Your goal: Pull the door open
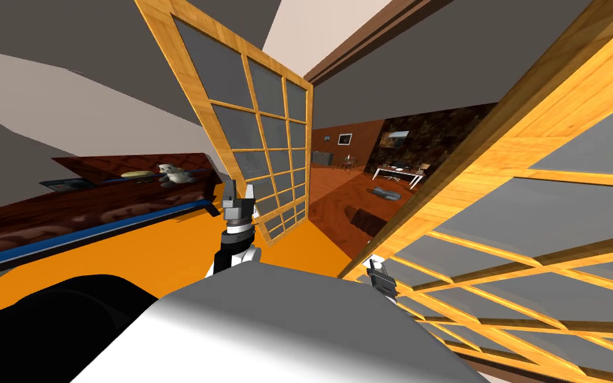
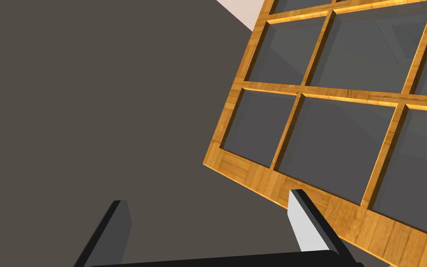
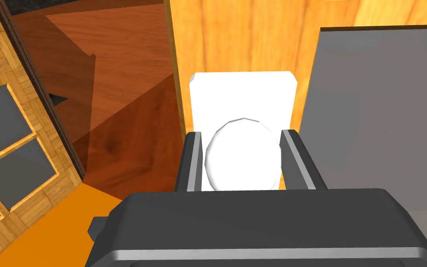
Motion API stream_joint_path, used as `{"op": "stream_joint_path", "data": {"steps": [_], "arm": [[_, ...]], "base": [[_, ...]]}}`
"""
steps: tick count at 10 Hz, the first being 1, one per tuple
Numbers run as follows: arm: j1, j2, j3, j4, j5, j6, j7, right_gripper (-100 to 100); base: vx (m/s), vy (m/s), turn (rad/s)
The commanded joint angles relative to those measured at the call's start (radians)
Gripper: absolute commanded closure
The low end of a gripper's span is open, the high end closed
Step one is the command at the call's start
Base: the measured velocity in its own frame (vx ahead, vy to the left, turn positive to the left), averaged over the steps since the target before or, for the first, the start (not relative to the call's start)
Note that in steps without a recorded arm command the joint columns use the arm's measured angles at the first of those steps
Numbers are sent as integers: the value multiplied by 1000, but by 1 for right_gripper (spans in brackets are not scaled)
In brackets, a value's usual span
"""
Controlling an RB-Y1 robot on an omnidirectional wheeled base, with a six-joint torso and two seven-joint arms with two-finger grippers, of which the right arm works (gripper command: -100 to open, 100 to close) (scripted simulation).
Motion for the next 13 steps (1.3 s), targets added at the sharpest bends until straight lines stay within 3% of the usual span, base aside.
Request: {"op": "stream_joint_path", "data": {"steps": [1,2,8,9,13], "arm": [[0,0,0,0,0,0,0,100],[14,-15,24,6,13,-22,-22,100],[49,-69,88,23,49,-98,-88,100],[45,-63,81,18,46,-90,-78,100],[52,-89,115,49,64,-135,-116,100]], "base": [[-104,11,10],[-162,8,129],[-244,-25,118],[-113,-4,11],[-223,-22,140]]}}
